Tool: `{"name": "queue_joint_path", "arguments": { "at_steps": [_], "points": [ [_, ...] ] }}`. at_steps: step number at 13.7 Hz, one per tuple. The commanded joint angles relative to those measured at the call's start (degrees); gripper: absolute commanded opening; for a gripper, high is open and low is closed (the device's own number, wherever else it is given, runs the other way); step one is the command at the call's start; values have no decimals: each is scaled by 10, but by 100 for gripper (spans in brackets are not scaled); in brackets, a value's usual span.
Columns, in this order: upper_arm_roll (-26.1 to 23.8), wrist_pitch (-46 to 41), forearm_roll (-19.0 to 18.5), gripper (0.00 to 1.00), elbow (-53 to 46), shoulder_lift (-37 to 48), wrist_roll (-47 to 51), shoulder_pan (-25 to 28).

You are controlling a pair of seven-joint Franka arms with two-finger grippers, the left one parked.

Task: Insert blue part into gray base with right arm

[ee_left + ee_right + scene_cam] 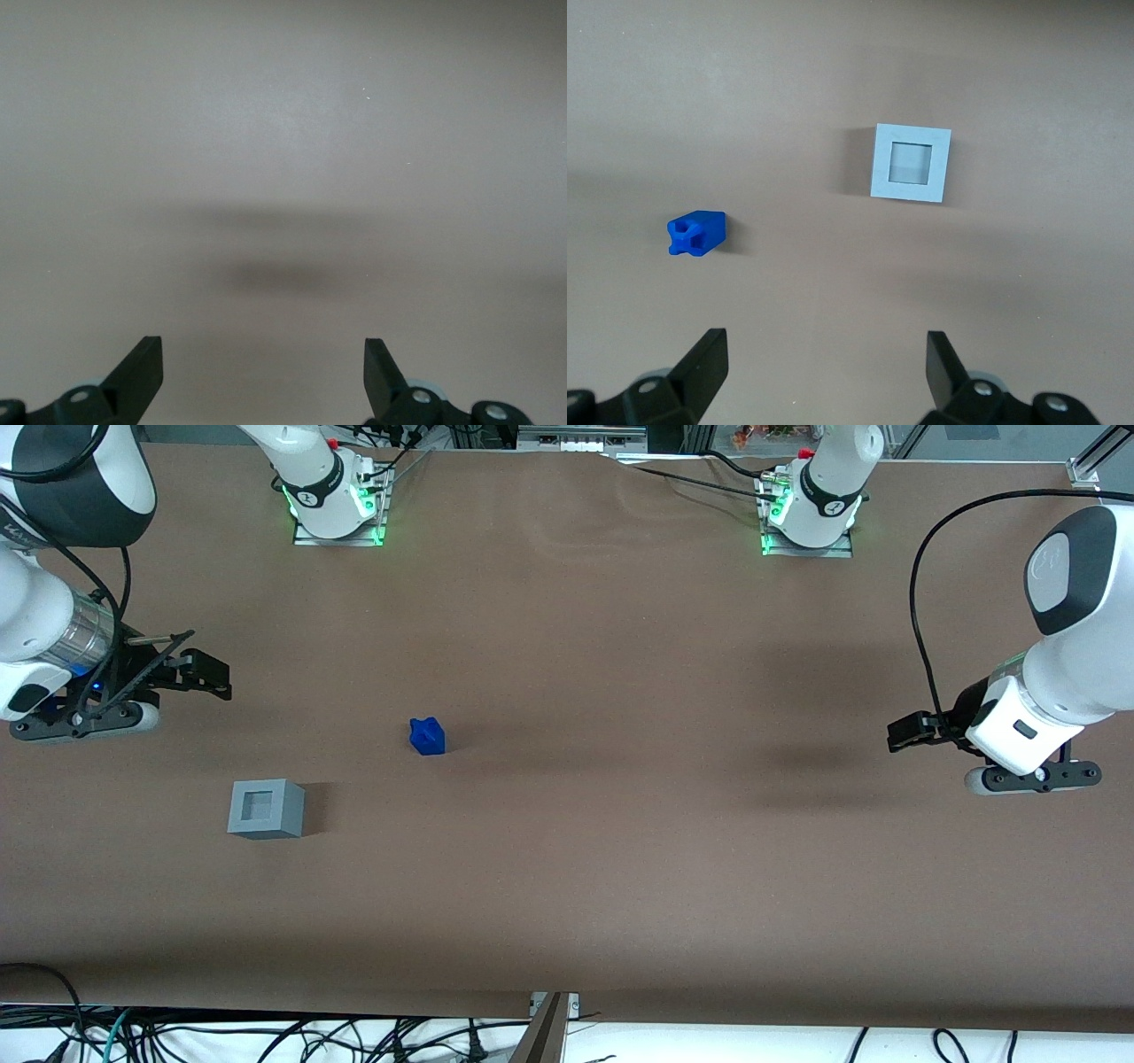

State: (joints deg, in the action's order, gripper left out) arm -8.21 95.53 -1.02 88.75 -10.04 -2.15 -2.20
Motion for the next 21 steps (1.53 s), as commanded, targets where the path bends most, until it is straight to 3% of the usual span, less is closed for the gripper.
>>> {"name": "queue_joint_path", "arguments": {
  "at_steps": [1,21],
  "points": [
    [1,-15,-6,99,-10,6,-3,1],
    [1,-6,-9,99,-9,6,-5,1]
  ]
}}
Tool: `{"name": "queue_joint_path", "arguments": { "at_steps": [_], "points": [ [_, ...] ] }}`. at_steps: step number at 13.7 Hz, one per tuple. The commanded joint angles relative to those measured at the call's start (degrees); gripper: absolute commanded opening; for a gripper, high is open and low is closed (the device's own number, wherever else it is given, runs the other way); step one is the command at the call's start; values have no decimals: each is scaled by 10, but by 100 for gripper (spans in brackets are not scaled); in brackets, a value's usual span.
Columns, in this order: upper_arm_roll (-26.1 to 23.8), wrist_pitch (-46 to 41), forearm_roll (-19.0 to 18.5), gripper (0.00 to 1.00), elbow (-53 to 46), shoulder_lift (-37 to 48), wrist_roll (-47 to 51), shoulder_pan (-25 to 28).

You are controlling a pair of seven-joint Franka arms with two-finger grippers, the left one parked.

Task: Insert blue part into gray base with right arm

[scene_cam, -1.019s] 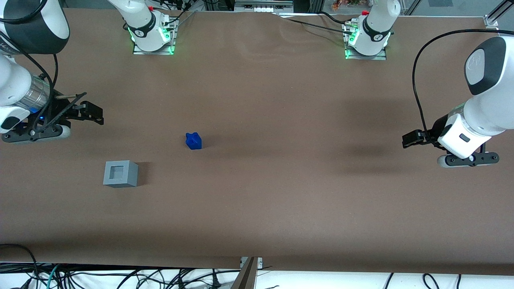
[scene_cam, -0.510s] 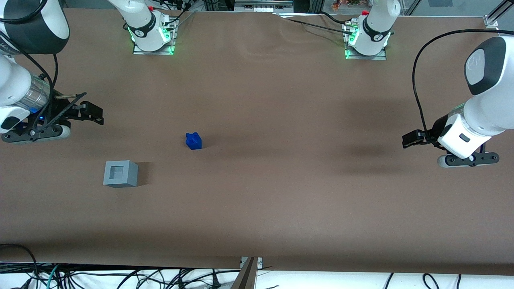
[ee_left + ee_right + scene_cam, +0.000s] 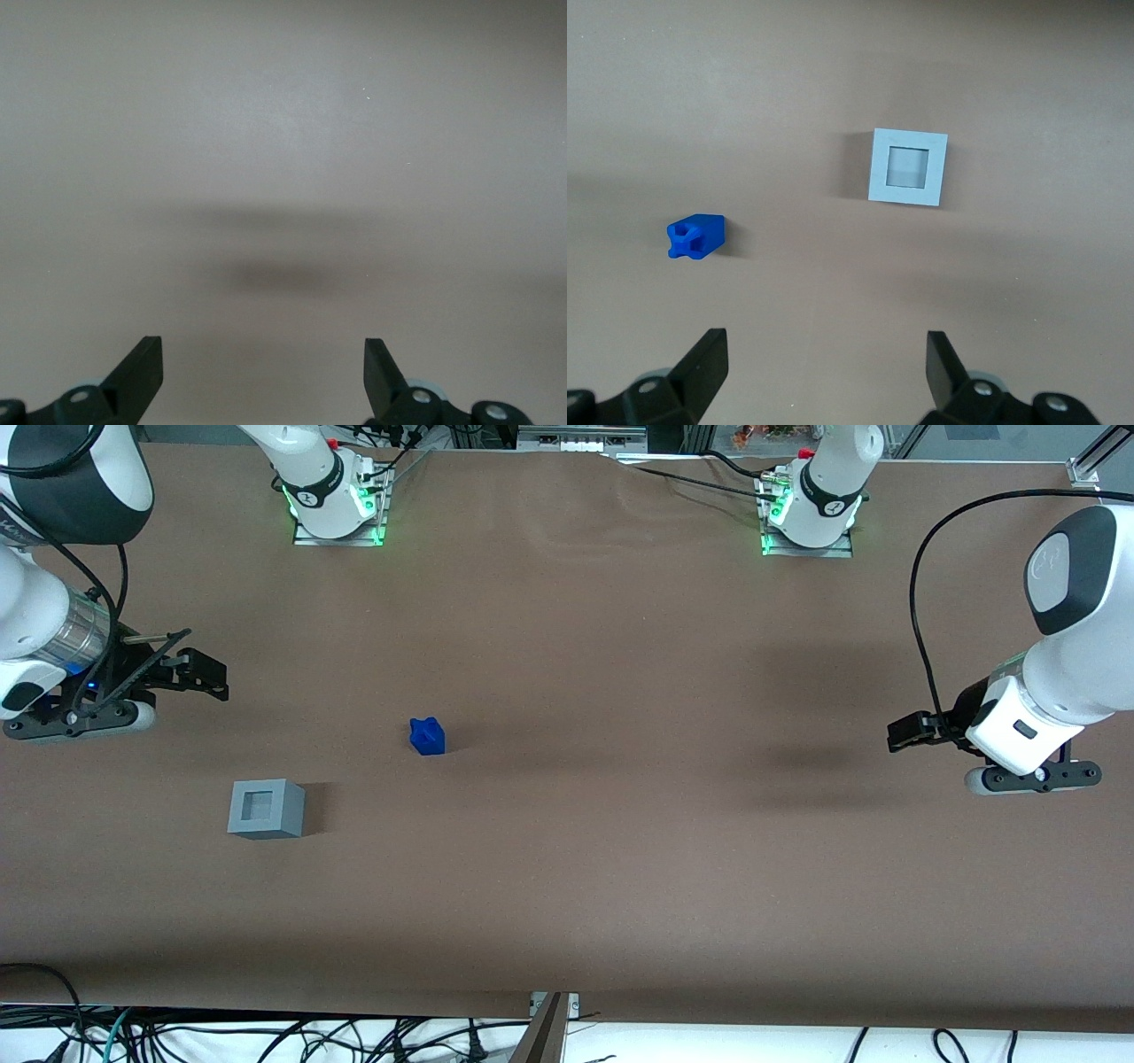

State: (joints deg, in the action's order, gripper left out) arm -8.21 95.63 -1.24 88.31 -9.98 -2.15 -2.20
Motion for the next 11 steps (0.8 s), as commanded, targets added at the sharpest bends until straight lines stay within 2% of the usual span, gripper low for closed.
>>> {"name": "queue_joint_path", "arguments": {
  "at_steps": [1,11],
  "points": [
    [0,-9,-7,99,-4,6,-5,1],
    [-15,-12,-3,99,10,5,7,1]
  ]
}}
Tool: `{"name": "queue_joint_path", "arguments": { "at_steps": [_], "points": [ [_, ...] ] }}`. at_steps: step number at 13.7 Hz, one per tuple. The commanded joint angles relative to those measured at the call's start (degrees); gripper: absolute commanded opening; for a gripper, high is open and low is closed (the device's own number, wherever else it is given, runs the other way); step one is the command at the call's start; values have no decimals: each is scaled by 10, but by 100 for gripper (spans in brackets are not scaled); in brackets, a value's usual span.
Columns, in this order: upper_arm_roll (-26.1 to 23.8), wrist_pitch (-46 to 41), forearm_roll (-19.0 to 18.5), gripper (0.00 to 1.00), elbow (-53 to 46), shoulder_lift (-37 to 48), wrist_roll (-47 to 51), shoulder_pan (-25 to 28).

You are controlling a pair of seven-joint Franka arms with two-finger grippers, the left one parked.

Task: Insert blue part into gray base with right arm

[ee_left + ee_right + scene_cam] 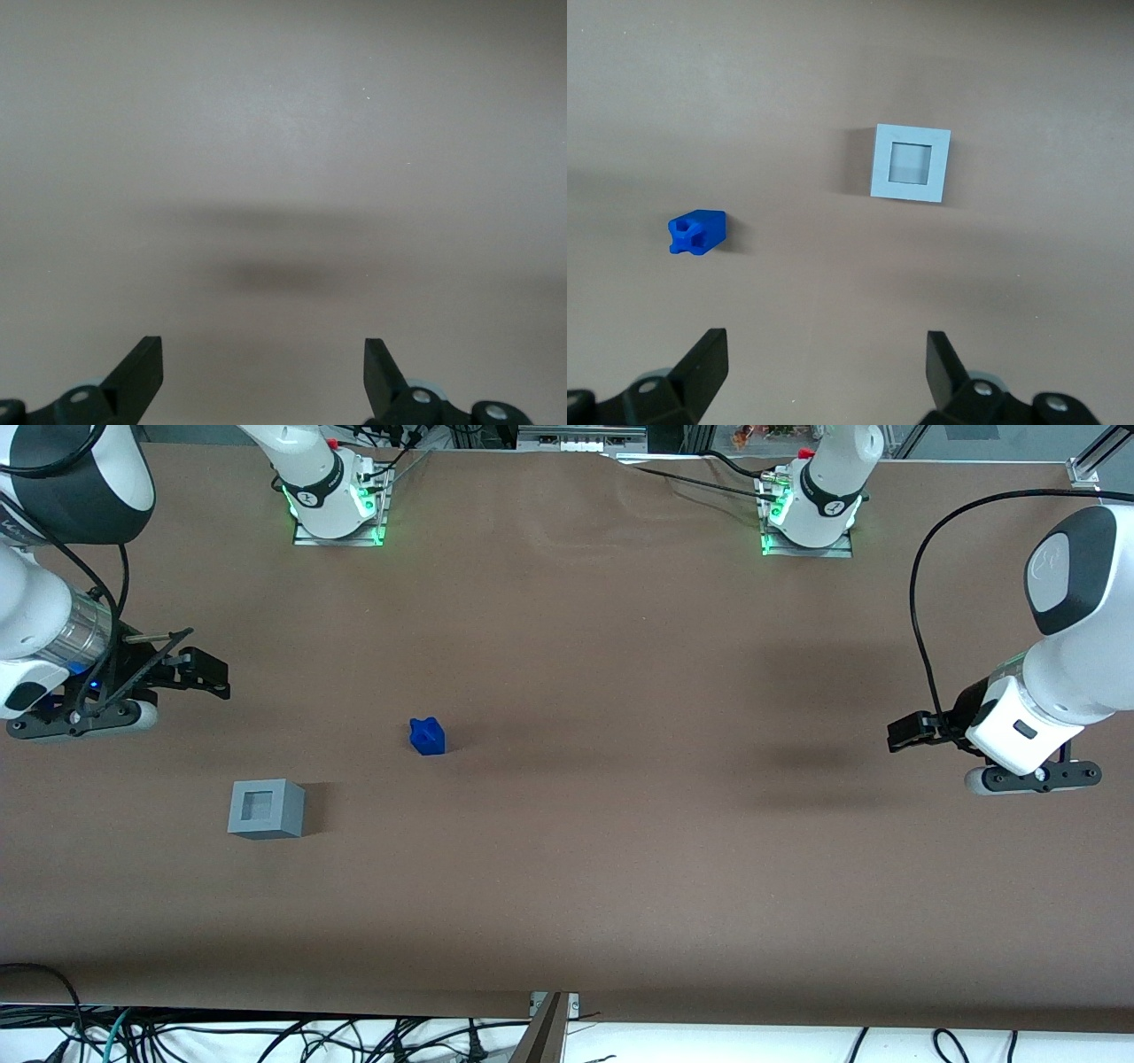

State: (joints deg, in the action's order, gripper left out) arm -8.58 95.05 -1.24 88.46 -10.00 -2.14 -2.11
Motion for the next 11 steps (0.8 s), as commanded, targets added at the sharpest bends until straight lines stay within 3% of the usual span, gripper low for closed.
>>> {"name": "queue_joint_path", "arguments": {
  "at_steps": [1,6,11],
  "points": [
    [-13,-2,-3,99,12,5,10,0],
    [-71,59,-3,99,57,1,113,0],
    [-131,246,-10,99,197,-7,227,1]
  ]
}}
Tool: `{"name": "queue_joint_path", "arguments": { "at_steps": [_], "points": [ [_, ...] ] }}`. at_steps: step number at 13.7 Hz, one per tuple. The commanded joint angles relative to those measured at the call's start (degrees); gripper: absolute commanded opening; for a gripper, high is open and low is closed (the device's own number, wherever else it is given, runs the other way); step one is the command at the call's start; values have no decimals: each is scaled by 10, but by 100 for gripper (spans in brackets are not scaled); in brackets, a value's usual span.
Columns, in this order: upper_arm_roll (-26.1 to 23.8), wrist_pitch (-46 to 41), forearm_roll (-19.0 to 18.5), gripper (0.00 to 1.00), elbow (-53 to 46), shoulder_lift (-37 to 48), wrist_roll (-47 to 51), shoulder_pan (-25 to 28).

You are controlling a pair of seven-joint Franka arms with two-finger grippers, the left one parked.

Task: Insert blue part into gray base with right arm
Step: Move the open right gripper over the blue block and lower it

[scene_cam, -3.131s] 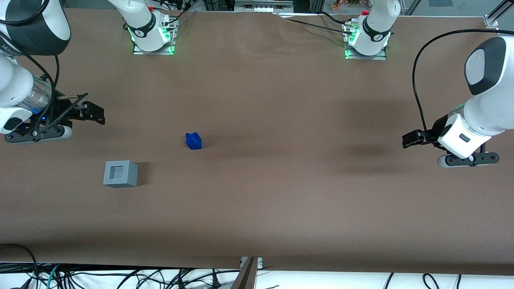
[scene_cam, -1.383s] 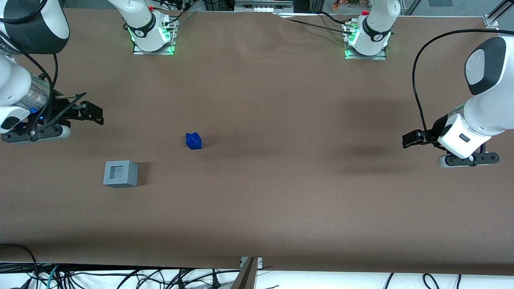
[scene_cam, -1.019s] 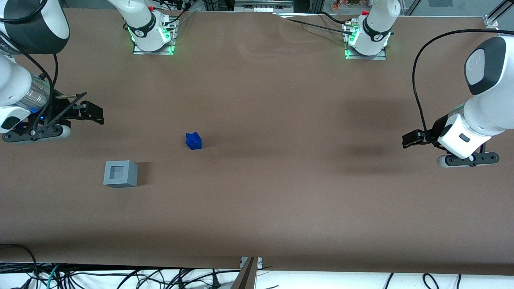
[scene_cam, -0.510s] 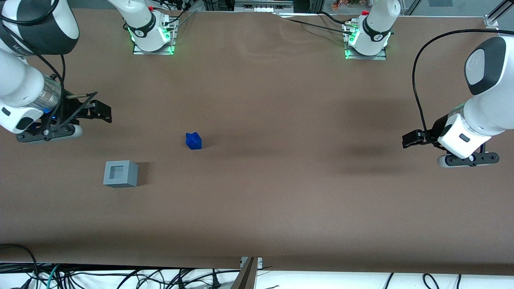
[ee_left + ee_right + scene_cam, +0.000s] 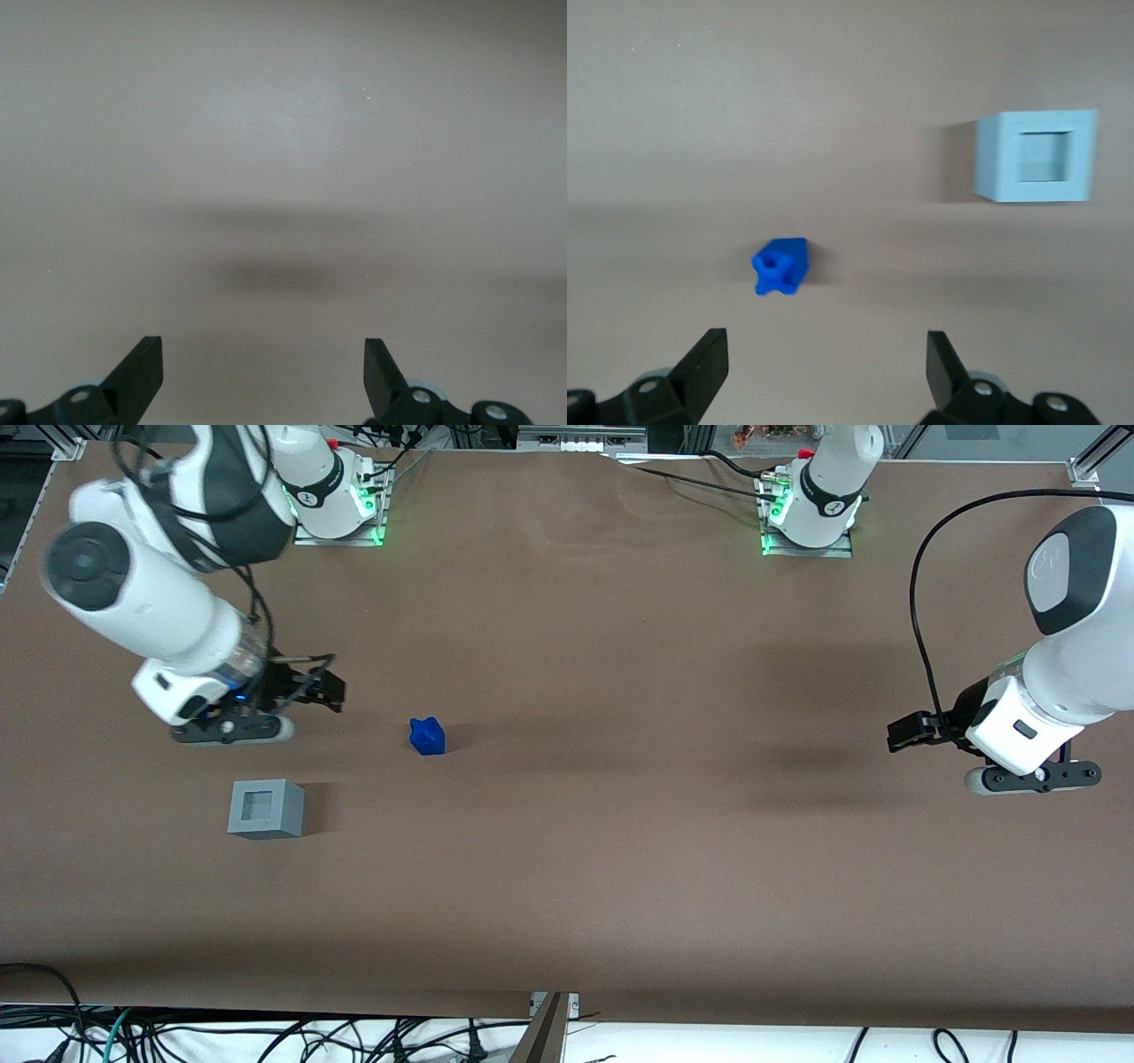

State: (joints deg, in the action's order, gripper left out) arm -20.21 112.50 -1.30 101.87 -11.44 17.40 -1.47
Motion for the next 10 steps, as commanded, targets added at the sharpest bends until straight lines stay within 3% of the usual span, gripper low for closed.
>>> {"name": "queue_joint_path", "arguments": {
  "at_steps": [1,7,10],
  "points": [
    [-19,116,-9,99,92,4,52,-6],
    [-40,382,-42,99,211,-74,111,-1],
    [-40,392,-102,99,211,-101,167,10]
  ]
}}
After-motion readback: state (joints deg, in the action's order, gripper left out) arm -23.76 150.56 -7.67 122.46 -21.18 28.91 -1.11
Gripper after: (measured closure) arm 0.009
